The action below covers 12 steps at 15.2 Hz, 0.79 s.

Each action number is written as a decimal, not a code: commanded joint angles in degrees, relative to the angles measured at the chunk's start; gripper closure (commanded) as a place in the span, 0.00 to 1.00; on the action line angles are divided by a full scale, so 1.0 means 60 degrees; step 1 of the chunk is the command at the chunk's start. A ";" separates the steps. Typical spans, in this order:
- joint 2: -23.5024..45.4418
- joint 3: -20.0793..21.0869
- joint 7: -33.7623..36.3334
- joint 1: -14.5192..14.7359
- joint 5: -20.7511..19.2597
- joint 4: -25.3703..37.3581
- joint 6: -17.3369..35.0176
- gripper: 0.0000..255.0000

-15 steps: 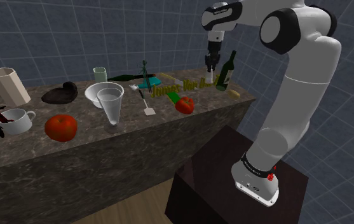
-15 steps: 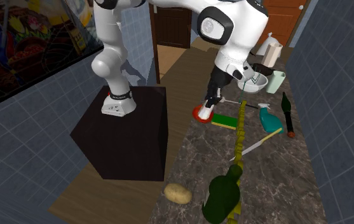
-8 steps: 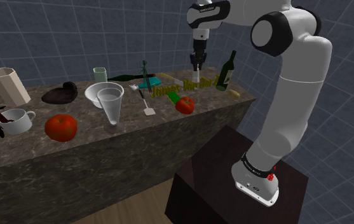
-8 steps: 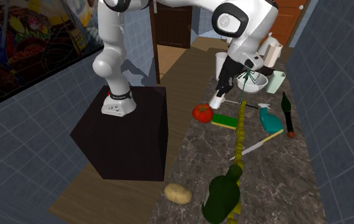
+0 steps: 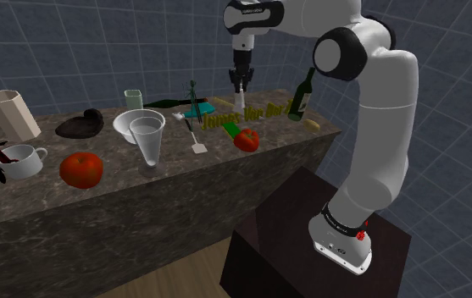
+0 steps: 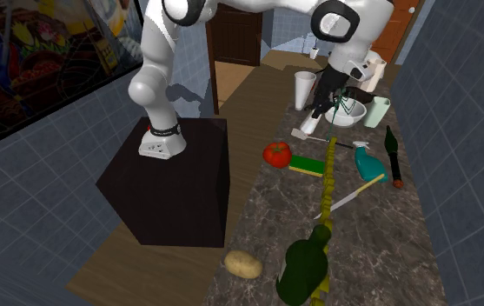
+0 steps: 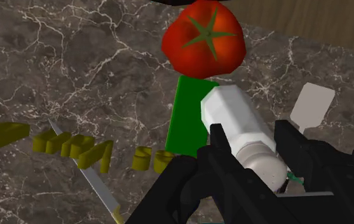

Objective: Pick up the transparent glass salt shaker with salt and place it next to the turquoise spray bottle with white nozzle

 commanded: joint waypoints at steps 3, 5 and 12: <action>0.1000 0.0265 0.0637 0.0231 0.0253 0.1565 -0.0538 1.00; 0.1597 0.0394 0.0970 0.0324 0.0375 0.2539 -0.0893 1.00; 0.2140 0.0504 0.1191 0.0472 0.0480 0.2666 -0.0464 1.00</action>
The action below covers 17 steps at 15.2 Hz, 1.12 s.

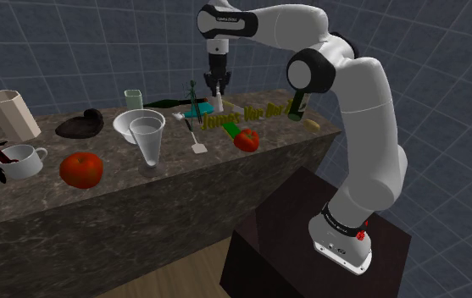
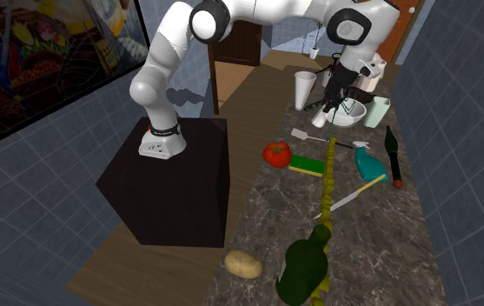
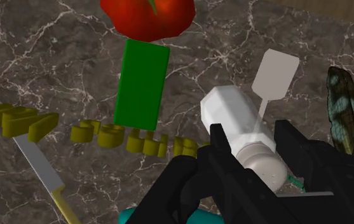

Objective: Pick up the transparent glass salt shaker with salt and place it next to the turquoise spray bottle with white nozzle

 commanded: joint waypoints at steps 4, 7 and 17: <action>0.0036 0.0007 -0.0062 0.0054 0.0016 -0.0618 0.0648 1.00; 0.0084 0.0015 -0.0097 0.0078 0.0031 -0.0927 0.1000 1.00; 0.0398 0.0058 -0.0211 0.0119 0.0111 -0.1704 0.2077 1.00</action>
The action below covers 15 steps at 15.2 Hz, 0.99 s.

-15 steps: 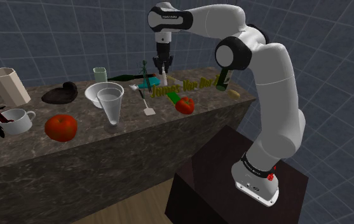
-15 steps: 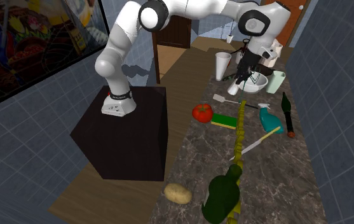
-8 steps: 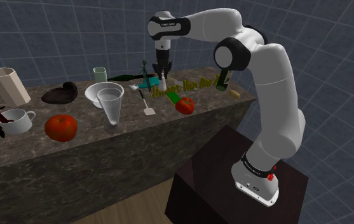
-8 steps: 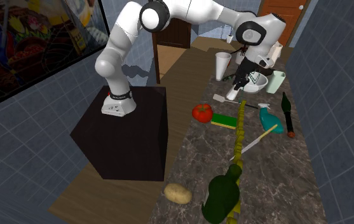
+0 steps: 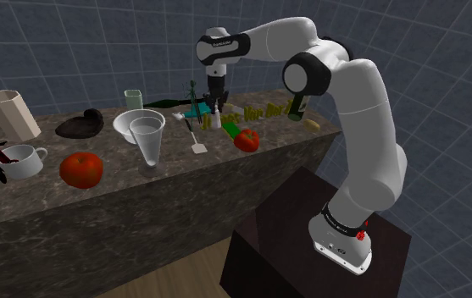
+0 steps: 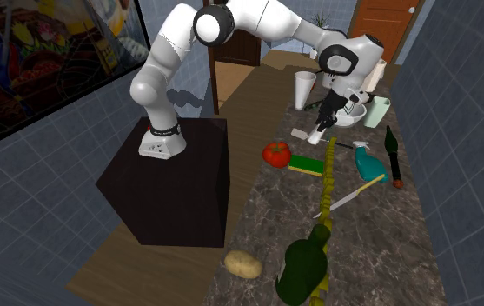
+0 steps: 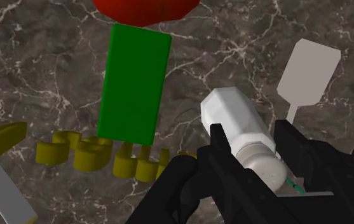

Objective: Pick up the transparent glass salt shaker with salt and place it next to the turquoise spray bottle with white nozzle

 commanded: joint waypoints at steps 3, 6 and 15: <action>0.0193 0.0026 -0.0040 0.0002 0.0043 -0.0193 0.0387 1.00; 0.0343 0.0047 -0.0074 0.0002 0.0077 -0.0333 0.0674 1.00; 0.0527 0.0072 -0.0110 -0.0003 0.0116 -0.0456 0.0976 1.00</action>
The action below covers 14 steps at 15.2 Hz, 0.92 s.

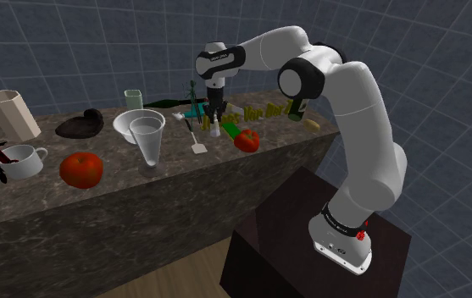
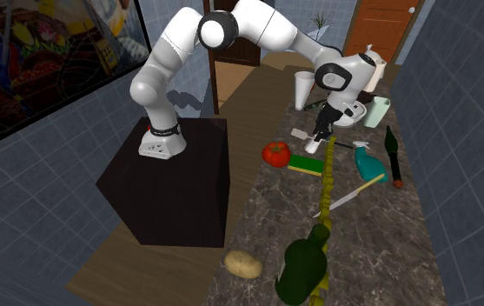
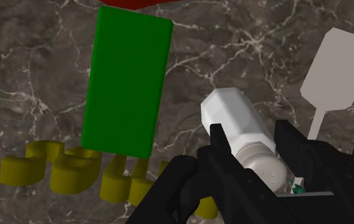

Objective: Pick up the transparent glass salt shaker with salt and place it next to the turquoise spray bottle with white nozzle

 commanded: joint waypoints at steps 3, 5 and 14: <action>0.0000 0.0000 0.0000 0.0000 0.0000 0.0000 0.0003 0.00; 0.0000 0.0000 0.0000 0.0000 0.0000 -0.0001 0.0003 0.00; -0.0016 -0.0036 0.0096 -0.0137 -0.0069 0.1193 -0.1193 0.00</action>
